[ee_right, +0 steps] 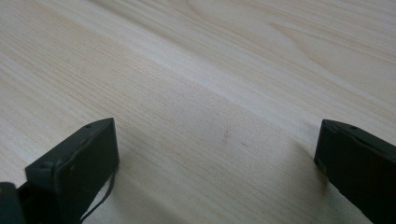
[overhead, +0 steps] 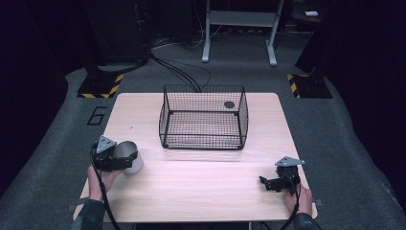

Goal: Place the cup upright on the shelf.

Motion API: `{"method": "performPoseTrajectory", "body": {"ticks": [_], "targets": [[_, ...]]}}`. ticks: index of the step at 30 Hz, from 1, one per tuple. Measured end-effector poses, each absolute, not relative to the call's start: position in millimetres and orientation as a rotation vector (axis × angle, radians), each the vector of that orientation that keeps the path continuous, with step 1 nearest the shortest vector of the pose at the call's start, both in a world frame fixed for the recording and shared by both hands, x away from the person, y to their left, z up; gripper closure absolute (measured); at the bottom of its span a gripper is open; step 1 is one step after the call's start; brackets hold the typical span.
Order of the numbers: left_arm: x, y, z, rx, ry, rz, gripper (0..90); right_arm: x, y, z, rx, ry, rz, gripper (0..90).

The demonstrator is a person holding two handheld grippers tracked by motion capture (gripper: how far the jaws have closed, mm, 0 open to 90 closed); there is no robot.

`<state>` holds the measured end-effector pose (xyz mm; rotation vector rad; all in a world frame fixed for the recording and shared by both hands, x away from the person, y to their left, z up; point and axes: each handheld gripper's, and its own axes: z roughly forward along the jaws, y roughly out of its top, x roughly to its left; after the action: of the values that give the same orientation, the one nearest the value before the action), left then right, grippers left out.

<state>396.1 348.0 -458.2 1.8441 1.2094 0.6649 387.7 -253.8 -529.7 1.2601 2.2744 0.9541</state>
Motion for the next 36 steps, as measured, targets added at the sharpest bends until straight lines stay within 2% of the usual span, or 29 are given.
{"method": "performPoseTrajectory", "body": {"ticks": [10,36], "targets": [[395.2,348.9,-456.7,1.853,1.174,0.641,6.9,387.8,-253.9,-529.7,1.259,2.275,0.954,0.0],[383.6,335.4,-418.8,1.864,1.043,0.578,6.8,387.8,-253.9,-529.7,1.260,2.275,0.954,0.0]]}}
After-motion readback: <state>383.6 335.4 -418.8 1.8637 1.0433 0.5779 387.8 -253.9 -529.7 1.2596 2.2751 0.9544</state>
